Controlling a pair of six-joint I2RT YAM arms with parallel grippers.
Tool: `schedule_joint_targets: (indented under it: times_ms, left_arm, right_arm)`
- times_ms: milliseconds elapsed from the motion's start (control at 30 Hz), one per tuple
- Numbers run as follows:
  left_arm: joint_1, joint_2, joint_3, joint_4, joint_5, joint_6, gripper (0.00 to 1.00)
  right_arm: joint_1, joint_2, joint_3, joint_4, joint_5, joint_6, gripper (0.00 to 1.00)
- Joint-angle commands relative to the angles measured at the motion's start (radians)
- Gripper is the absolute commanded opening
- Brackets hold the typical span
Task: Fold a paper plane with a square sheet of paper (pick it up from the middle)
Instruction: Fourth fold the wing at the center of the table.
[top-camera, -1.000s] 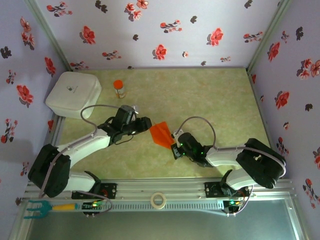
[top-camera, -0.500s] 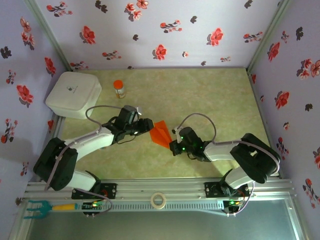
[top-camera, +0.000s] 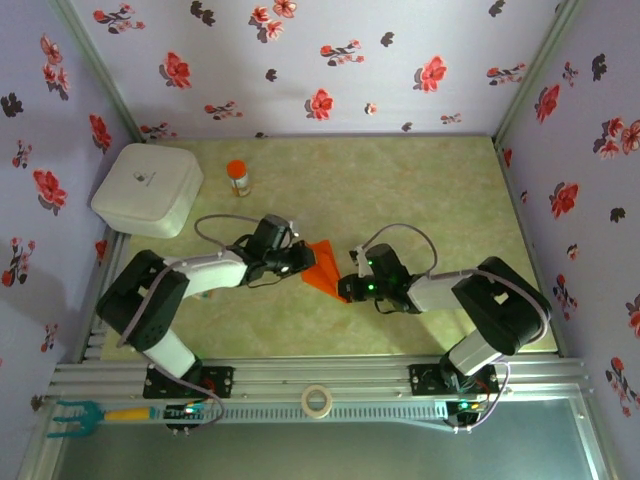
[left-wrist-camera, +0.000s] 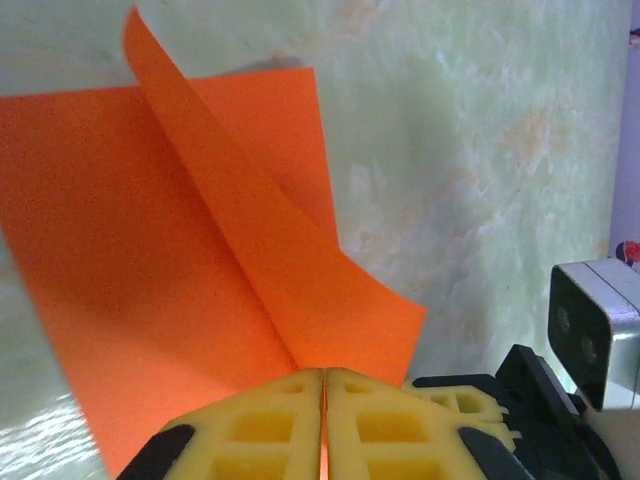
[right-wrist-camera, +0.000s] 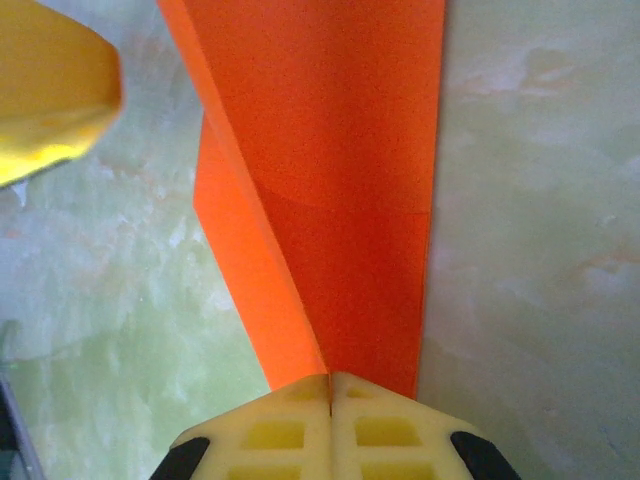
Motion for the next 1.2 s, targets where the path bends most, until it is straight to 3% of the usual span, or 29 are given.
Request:
schedule_joint_targets:
  times_ms: [0, 467, 1167]
  left_arm:
    - [-0.015, 0.041, 0.044, 0.074, 0.027, -0.021, 0.09]
    - [-0.04, 0.149, 0.058, 0.155, 0.017, -0.063, 0.09]
    - [-0.04, 0.214, 0.064, 0.159, 0.002, -0.059, 0.11]
  right_arm:
    - [-0.023, 0.016, 0.009, 0.016, -0.072, 0.055, 0.07]
    - [-0.064, 0.068, 0.026, 0.029, -0.153, 0.109, 0.07]
    - [-0.078, 0.082, 0.043, -0.022, -0.15, 0.116, 0.09]
